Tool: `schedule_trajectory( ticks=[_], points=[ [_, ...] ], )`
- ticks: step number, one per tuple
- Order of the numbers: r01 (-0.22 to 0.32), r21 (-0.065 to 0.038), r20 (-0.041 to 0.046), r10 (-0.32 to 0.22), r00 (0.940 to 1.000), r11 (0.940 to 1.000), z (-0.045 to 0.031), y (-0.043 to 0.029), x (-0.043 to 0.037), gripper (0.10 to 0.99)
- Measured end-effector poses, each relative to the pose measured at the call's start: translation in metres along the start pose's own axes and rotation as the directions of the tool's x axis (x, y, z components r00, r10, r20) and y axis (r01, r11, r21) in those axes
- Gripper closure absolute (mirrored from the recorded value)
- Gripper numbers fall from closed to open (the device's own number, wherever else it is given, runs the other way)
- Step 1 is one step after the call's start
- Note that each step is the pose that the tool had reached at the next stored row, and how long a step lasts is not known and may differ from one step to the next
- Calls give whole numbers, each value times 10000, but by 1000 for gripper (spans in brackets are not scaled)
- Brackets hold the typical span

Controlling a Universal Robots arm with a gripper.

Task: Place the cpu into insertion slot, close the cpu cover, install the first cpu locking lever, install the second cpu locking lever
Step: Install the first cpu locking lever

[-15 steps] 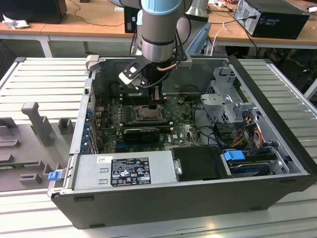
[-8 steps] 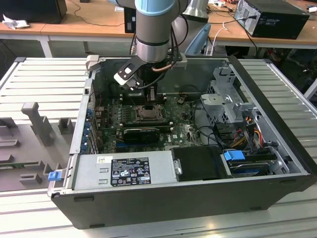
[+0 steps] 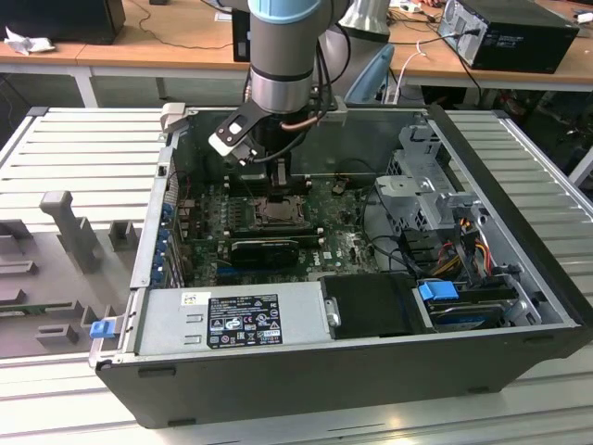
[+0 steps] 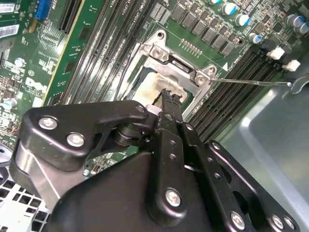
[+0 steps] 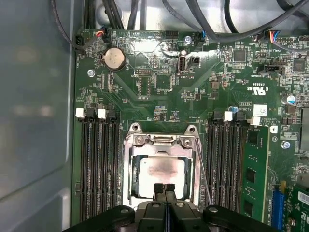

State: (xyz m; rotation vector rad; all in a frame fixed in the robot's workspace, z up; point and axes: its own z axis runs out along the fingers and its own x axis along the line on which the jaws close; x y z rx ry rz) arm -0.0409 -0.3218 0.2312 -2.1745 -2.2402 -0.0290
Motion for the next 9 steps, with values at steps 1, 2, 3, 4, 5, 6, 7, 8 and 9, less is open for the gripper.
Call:
schedule_trajectory(
  ticks=[1, 2, 3, 4, 5, 6, 7, 8, 9],
  points=[
    [0, 0, 0, 0, 10000, 10000, -9, 0, 0, 980],
    [0, 0, 0, 0, 10000, 10000, -19, 0, 0, 980],
    [0, -1, 0, 0, 10000, 10000, -32, 0, 1, 980],
    [-1, -1, -1, 1, 10000, 10000, -45, 0, 1, 980],
    [0, -1, 0, 0, 10000, 10000, -74, 0, 2, 980],
    [0, -1, 0, 0, 10000, 10000, -118, 0, 3, 980],
    [0, -1, 0, 0, 10000, 10000, -207, 0, 6, 980],
    [0, -1, 0, 0, 10000, 10000, -251, 0, 7, 980],
    [0, -1, 0, 0, 10000, 10000, -276, 0, 7, 980]
  ],
)
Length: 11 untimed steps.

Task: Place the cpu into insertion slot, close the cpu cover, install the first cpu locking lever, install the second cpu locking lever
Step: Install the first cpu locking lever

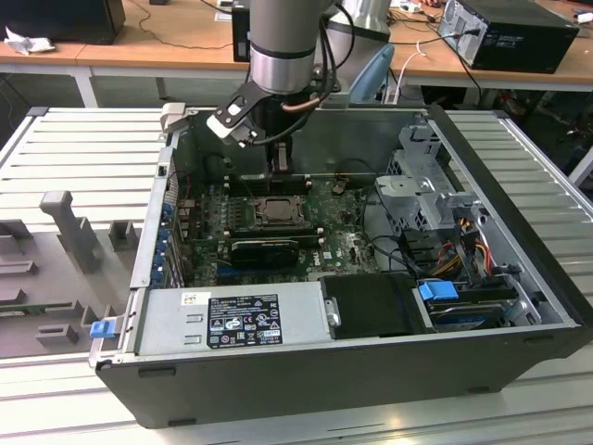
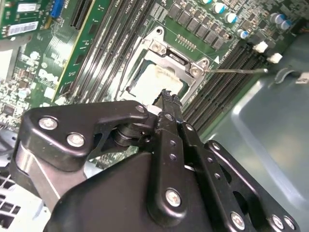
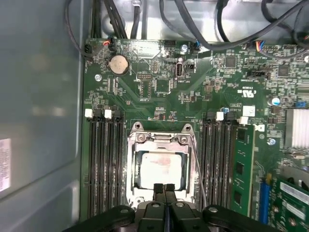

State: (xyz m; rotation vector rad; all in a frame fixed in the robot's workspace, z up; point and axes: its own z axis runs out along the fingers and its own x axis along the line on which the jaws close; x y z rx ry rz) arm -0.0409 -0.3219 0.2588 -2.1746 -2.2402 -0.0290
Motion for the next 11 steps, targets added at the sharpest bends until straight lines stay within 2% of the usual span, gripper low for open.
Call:
schedule_trajectory(
  ticks=[3, 4, 7, 10, 11],
  points=[
    [0, 1, 3, 0, 10000, 10000, -94, 0, 3, 980],
    [0, 1, 5, 0, 10000, 10000, -167, 0, 5, 980],
    [0, 0, 9, 0, 10000, 10000, -265, 0, 7, 980],
    [0, 1, 12, 0, 10000, 10000, -343, 0, 9, 980],
    [0, 1, 14, 0, 10000, 10000, -348, 0, 9, 980]
  ],
)
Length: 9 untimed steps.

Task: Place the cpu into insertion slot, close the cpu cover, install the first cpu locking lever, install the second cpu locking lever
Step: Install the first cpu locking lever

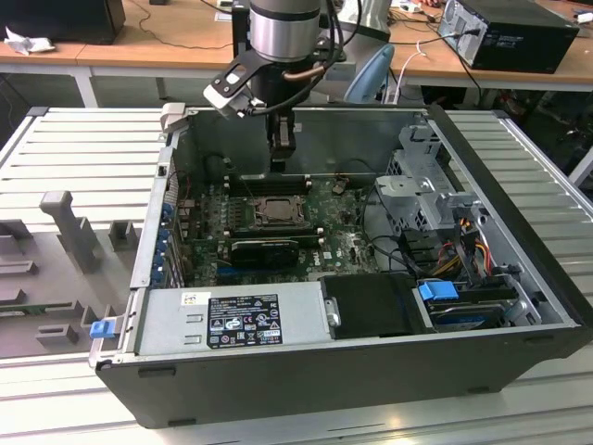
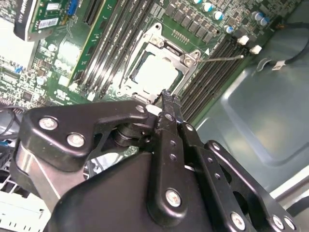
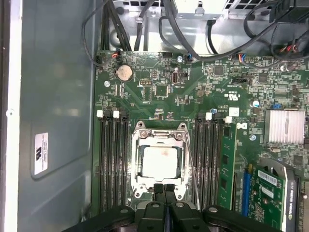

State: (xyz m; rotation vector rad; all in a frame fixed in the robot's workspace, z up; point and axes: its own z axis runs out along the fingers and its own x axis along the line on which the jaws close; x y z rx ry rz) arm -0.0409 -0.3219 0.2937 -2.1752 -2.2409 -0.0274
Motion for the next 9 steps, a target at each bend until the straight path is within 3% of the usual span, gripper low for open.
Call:
schedule_trajectory(
  ticks=[2, 4, 9],
  points=[
    [37, 0, 16, -37, 10000, 10000, -1, 0, 0, 980],
    [479, 13, 30, -479, 9988, 9989, -1, 0, 0, 980],
    [908, 25, 38, -908, 9959, 9959, -1, 0, 0, 980]
  ],
)
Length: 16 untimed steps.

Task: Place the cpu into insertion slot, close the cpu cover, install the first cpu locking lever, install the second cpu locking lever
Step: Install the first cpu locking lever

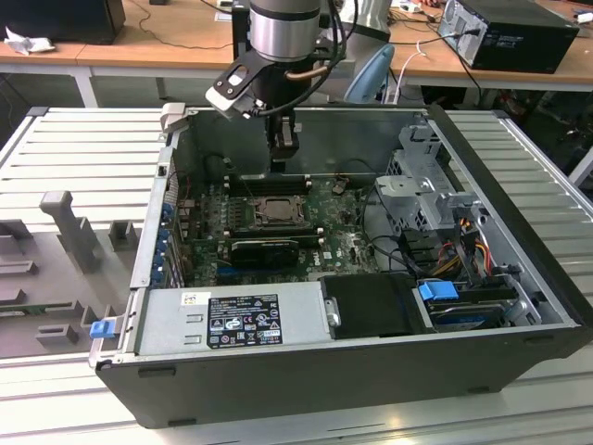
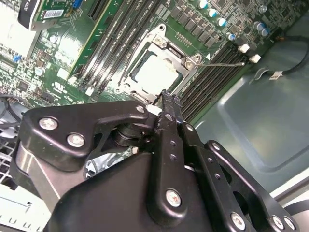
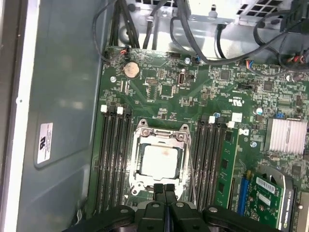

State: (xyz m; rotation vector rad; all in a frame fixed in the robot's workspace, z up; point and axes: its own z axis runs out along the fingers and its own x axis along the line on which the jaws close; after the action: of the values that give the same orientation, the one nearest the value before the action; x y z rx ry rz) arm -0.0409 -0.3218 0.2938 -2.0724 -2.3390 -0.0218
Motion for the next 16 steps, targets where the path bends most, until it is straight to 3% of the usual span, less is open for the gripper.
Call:
schedule_trajectory(
  ticks=[4, 16],
  points=[
    [478, 10, 5, -478, 9989, 9989, 0, 0, 0, 980],
    [1014, 22, 4, -1014, 9948, 9948, 0, 0, 0, 980]
  ],
)
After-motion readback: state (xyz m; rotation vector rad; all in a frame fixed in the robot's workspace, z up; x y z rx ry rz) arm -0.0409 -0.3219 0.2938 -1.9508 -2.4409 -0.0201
